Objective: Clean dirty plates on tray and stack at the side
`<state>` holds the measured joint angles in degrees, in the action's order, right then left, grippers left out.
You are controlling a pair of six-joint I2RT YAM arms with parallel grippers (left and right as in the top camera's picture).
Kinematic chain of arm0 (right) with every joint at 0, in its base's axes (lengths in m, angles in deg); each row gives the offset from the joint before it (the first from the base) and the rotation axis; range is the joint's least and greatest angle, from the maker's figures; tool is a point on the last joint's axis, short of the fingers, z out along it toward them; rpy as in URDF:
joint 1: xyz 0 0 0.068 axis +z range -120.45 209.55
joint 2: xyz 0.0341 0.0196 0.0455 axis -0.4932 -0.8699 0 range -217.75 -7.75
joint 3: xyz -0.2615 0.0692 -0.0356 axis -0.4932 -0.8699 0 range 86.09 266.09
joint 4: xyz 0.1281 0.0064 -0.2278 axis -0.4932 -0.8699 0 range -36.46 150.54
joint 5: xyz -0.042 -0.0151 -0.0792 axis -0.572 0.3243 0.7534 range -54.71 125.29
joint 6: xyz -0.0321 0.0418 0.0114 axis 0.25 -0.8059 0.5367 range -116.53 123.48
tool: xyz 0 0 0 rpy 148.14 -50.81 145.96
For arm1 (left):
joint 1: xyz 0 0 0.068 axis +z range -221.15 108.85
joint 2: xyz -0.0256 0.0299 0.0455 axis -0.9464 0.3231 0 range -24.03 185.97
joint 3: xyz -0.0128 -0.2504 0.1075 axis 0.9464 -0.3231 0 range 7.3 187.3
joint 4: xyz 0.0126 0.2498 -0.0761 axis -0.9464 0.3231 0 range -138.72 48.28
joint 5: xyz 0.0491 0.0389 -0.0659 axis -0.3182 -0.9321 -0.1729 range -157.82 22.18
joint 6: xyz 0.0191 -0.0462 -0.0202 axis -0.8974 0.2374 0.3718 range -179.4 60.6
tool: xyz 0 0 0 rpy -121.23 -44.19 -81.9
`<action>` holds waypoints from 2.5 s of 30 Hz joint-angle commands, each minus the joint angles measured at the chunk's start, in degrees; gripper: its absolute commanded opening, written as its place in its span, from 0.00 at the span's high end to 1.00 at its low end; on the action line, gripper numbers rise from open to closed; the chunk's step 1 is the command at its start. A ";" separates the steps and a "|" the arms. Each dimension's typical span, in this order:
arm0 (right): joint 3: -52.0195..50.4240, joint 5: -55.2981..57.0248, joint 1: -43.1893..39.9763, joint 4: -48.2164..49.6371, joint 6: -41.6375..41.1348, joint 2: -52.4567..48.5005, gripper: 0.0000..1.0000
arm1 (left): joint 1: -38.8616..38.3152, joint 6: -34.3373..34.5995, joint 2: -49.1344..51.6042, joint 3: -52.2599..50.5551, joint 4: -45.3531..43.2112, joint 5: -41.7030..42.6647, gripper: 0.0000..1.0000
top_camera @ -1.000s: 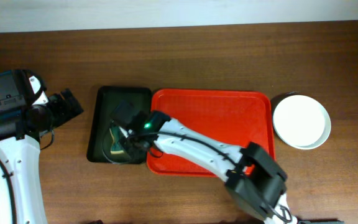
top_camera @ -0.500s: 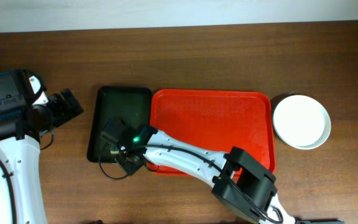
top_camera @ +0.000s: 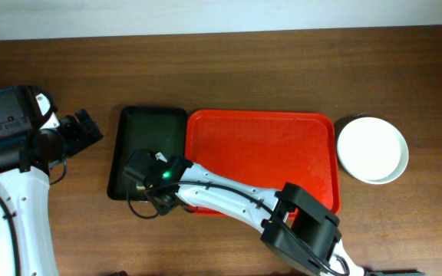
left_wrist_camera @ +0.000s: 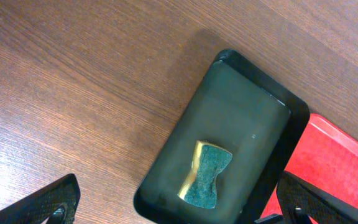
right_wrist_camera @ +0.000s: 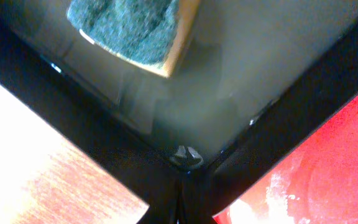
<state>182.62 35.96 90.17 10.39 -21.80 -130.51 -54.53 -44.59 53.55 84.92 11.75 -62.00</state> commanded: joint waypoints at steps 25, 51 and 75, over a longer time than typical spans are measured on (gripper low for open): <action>0.50 2.01 1.92 -4.35 -0.55 -0.46 0.96 | 0.15 0.57 0.31 0.48 0.07 0.57 0.01; 12.28 -2.99 -45.86 -42.49 6.47 16.33 0.77 | 0.15 0.57 0.31 0.48 0.07 0.57 0.01; -51.71 -12.52 -67.01 -24.33 -4.17 52.94 0.96 | 0.15 0.57 0.31 0.48 0.07 0.57 0.01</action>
<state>133.45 25.45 23.09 -15.57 -22.63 -77.95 -54.53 -44.59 53.57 84.94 11.82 -61.97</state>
